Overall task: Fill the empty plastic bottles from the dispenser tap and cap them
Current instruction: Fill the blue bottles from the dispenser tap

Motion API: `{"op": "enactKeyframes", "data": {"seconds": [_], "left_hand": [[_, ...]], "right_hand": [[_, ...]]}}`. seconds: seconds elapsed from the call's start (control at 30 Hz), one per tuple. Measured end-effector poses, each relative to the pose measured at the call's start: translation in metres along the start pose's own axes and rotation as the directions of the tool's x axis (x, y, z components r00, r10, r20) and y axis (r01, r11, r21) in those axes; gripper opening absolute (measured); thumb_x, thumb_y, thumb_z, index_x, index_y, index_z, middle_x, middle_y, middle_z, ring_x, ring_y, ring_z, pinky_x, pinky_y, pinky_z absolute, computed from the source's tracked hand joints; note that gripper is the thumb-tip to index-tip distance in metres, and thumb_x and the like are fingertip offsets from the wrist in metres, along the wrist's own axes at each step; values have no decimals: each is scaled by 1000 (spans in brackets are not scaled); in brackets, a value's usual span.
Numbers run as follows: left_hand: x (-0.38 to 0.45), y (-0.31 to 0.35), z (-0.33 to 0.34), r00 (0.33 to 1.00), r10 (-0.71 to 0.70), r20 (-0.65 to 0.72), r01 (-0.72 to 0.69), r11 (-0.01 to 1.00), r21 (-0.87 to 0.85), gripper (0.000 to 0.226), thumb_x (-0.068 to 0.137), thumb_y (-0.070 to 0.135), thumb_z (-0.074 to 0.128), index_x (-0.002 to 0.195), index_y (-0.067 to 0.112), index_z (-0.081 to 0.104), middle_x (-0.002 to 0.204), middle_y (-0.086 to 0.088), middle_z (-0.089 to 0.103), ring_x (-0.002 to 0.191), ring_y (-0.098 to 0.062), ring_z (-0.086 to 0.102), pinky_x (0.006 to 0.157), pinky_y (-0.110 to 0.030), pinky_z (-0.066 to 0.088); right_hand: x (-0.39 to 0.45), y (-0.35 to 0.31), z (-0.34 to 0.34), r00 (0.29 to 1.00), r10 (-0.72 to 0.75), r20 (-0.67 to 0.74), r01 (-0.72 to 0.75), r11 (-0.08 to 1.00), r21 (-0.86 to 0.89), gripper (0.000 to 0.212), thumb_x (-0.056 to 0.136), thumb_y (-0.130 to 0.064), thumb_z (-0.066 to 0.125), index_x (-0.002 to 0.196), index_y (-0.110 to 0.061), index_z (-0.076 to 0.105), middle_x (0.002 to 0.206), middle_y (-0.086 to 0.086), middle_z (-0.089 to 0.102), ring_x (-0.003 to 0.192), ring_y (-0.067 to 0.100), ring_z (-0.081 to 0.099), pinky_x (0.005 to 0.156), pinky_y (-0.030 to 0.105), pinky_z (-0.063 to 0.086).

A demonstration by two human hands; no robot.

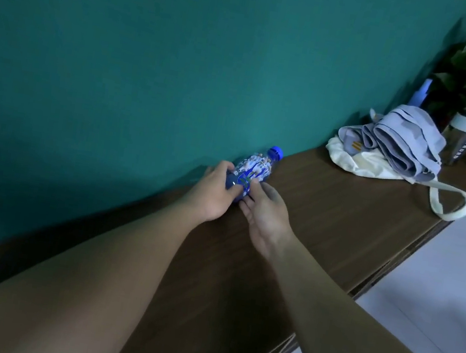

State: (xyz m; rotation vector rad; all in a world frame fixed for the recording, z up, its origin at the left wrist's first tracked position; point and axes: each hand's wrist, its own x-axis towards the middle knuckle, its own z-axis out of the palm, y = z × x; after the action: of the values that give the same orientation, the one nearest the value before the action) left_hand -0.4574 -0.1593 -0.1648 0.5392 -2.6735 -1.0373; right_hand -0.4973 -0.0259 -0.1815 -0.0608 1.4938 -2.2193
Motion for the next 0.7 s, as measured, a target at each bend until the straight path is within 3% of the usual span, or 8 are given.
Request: {"op": "enactKeyframes", "data": {"seconds": [0.07,0.17,0.23,0.33,0.47,0.57,0.63,0.7], "left_hand": [[-24,-1,-10,1000,-5,1,5,999,-41,62,103,30,79,157,19,50,152,-7,53,140,-22,57,116,-29,39],[-72,-5,-20,999,1,-50,-8,990,-139,67,96,28,87,153,23,54,148,0,55,134,-12,58,120,-30,43],[-105,-5,-23,995,9,-103,-29,979,-201,65,94,25,89,150,25,56,143,3,56,125,0,58,116,-19,43],[-151,-1,-32,991,14,-132,-50,962,-267,62,94,19,89,147,28,58,141,7,56,124,14,55,103,-2,39],[-203,9,-60,989,24,-148,-71,943,-325,60,90,15,87,141,30,60,140,8,62,129,2,61,112,-20,47],[-247,28,-93,989,-33,-143,-35,892,-451,43,97,9,79,136,22,67,132,4,73,117,-4,71,106,-28,56],[-266,45,-108,987,-66,-147,-26,835,-550,24,108,19,72,132,20,72,125,2,80,111,-8,77,99,-30,60],[-297,61,-125,987,-70,-144,-37,776,-629,26,109,41,72,127,23,76,117,3,83,108,-11,80,96,-35,62]], "right_hand": [[-15,2,0,1000,8,7,-8,1000,12,70,103,-36,77,160,-10,45,142,10,72,121,22,77,115,46,56],[-49,-5,4,999,17,42,-17,1000,2,47,110,-27,69,151,-10,53,130,13,79,119,29,78,107,43,61],[-76,-11,5,996,15,88,-13,999,-30,36,112,-25,65,145,-10,59,125,13,81,118,31,78,97,40,64],[-120,-22,12,990,-2,140,13,997,-76,34,110,-26,68,141,-12,64,123,14,81,114,33,79,97,45,64],[-172,-33,23,980,-22,197,43,993,-107,37,108,-24,72,141,-11,63,122,16,81,111,36,80,85,41,67],[-217,-39,35,965,-56,255,97,983,-152,41,106,-23,75,143,-11,62,125,15,80,114,35,79,96,52,65],[-244,-39,38,957,-97,273,149,973,-176,39,106,-21,75,143,-15,64,129,10,79,119,32,78,107,59,60],[-284,-36,43,938,-166,304,234,951,-202,36,106,-17,75,141,-17,67,131,6,79,123,28,76,110,59,58]]}}
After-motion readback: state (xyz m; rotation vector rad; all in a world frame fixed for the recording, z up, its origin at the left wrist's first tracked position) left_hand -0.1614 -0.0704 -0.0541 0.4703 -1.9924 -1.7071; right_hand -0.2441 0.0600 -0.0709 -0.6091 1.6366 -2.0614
